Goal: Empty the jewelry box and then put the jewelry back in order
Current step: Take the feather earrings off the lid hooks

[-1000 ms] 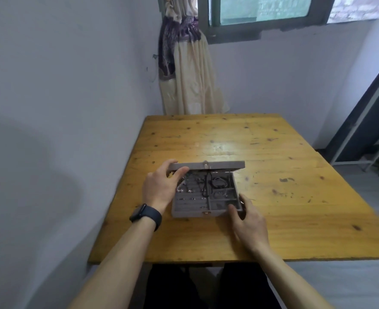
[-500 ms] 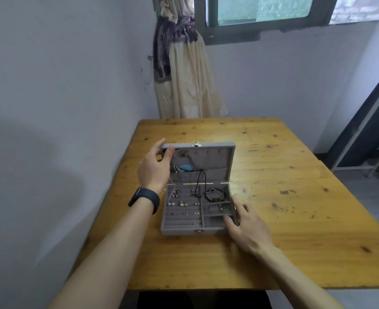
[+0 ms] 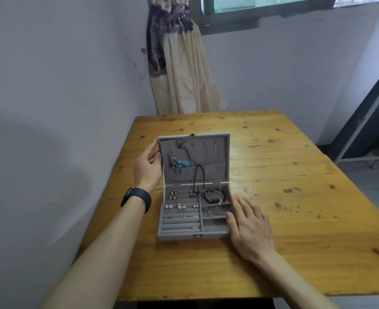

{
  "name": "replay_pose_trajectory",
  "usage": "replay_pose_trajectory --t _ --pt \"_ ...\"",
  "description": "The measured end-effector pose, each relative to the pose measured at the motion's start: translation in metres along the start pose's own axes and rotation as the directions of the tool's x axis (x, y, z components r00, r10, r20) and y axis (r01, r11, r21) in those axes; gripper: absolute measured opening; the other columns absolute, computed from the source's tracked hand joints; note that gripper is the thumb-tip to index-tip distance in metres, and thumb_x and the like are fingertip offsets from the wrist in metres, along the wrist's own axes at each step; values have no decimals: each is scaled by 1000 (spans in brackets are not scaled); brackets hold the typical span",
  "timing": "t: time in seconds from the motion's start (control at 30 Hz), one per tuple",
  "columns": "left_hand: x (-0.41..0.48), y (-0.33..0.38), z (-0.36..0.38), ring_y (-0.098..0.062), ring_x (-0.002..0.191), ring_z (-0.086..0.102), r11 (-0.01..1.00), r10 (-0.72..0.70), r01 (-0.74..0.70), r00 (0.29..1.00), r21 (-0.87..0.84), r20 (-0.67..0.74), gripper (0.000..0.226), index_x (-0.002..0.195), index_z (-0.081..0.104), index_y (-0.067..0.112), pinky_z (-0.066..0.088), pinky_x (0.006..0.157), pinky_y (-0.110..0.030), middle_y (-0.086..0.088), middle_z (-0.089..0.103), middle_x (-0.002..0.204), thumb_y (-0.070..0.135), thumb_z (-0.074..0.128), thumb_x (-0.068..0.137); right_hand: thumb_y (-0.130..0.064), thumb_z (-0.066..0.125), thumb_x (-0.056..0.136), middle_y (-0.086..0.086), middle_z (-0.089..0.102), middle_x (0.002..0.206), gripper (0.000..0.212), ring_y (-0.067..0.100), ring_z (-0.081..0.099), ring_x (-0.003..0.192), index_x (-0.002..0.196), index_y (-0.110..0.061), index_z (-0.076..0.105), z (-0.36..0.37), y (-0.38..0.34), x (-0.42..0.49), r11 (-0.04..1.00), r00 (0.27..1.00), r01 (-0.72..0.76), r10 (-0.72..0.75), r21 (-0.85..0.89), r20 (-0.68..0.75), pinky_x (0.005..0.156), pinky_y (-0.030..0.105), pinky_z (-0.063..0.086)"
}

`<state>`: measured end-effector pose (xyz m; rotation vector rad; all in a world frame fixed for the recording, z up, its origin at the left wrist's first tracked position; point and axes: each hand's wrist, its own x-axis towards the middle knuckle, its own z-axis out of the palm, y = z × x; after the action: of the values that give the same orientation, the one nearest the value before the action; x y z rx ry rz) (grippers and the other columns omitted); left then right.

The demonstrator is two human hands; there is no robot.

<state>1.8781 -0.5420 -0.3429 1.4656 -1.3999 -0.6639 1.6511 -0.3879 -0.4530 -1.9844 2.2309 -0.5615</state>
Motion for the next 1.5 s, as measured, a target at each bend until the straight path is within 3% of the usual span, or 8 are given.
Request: replay_pose_trajectory --t 0.1,0.47,0.87,0.97,1.07,1.2,1.37,1.5 --pt "-1 -9 1 -4 116 55 999 -33 33 998 8 50 43 142 52 29 39 96 -18 3 64 132 17 55 101 -60 -3 93 -10 5 166 73 6 -2 153 159 -27 -2 -1 0 1 998 991 5 -12 58 132 125 38 3" --pt "-4 -41 14 -14 114 62 992 -127 125 985 19 118 44 145 48 33 52 91 -28 2 65 128 23 52 103 -55 -6 91 -13 4 166 66 3 -2 152 151 -31 -17 -6 -2 -1 995 984 -8 -9 95 180 125 36 0" --pt "-18 -46 8 -22 133 49 981 -183 171 972 91 149 36 140 54 18 41 108 -36 -2 55 143 22 45 105 -56 -2 91 -14 10 165 74 3 4 152 159 -29 0 -6 -1 -2 991 988 -6 -15 135 152 125 35 3" --pt "-22 -47 1 -20 118 60 980 -196 189 965 60 176 34 136 57 22 49 103 -41 -1 62 133 24 46 104 -55 10 94 -14 16 164 69 2 8 151 159 -30 6 -7 -1 -2 985 993 -17 -5 172 122 125 34 5" --pt "-34 -49 -9 -15 94 64 982 -187 186 958 28 217 32 134 56 26 57 81 -35 6 64 119 23 49 103 -58 23 96 -10 30 161 69 7 23 149 158 -29 21 -9 -1 -3 973 997 -21 4 230 72 124 38 17" --pt "-51 -51 -22 -3 105 55 994 -111 107 957 30 267 35 136 53 30 44 72 -13 12 57 123 26 55 101 -51 52 96 0 51 146 59 17 46 132 148 -22 45 -13 -1 1 963 999 -3 14 269 -41 112 36 38" --pt "-53 -47 -33 5 103 56 999 -32 25 971 33 236 35 131 56 32 46 76 -12 17 58 120 26 62 97 -43 65 90 -5 60 125 46 12 50 115 132 -26 59 -29 -37 30 955 975 111 -52 275 -215 97 33 46" --pt "-40 -40 -33 -1 108 58 999 9 -16 981 36 192 33 126 57 33 50 84 -20 15 60 123 24 65 95 -41 65 92 -9 59 115 36 7 52 107 126 -29 62 -43 -75 63 918 975 135 -56 374 -214 83 19 42"
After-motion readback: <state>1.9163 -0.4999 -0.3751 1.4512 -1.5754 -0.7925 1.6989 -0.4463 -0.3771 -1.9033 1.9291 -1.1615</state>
